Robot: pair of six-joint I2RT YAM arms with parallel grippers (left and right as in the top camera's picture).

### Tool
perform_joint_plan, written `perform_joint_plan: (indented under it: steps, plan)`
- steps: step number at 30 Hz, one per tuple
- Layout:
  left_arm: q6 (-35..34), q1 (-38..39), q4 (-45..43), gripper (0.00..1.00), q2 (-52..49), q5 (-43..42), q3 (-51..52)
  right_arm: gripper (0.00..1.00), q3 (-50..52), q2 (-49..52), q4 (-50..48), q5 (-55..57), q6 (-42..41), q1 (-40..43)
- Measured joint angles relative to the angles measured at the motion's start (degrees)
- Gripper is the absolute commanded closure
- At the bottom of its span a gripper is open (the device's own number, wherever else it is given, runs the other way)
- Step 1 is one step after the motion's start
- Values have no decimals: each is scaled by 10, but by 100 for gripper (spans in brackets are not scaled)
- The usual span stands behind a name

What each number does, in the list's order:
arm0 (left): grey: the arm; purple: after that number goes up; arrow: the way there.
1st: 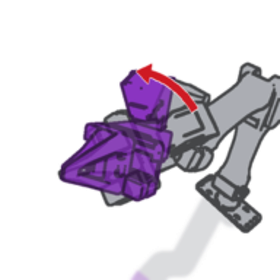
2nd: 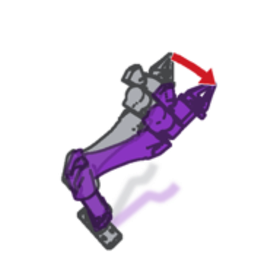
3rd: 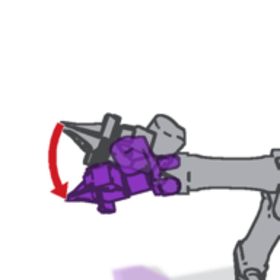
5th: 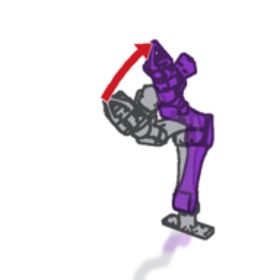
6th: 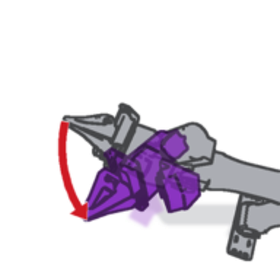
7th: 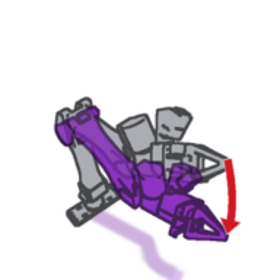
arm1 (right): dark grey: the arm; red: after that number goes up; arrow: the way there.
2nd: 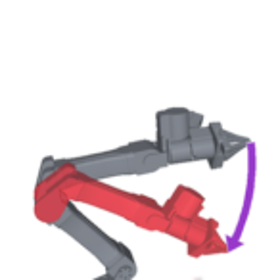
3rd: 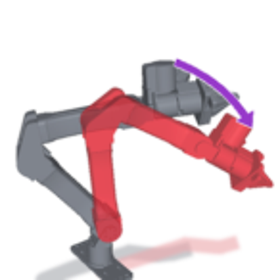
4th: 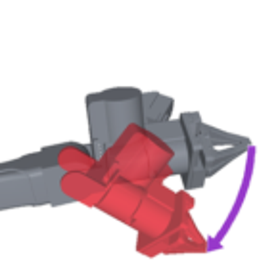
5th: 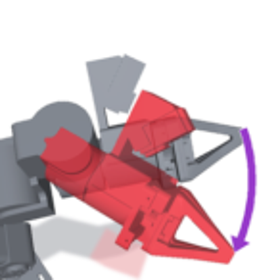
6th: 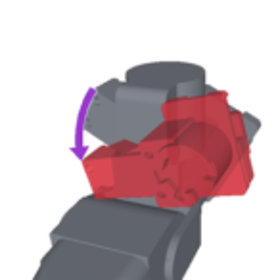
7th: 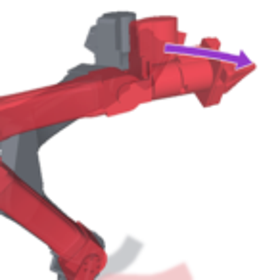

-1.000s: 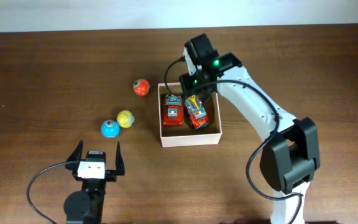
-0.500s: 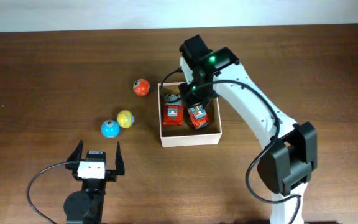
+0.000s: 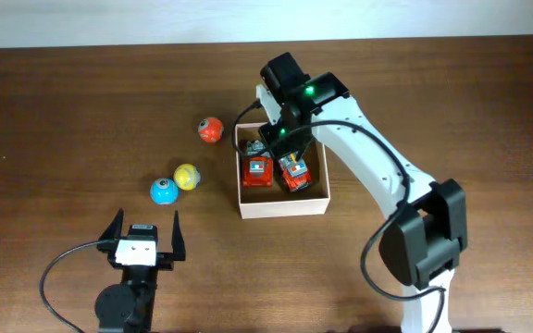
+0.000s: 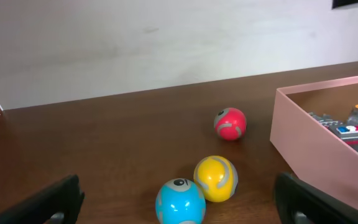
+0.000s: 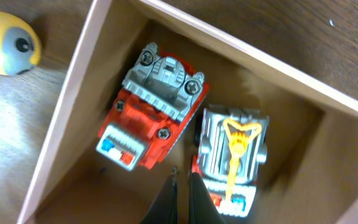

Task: Pack container
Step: 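Open the right gripper and release the truck in the box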

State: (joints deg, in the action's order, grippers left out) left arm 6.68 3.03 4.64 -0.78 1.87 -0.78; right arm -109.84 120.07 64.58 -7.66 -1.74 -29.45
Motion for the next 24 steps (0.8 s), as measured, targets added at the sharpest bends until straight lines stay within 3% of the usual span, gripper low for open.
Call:
perform_joint_plan:
  steps: [24]
  plan:
    - [0, 0, 0, 1, 0, 0, 0, 96, 0, 52, -35, 10, 50, 0]
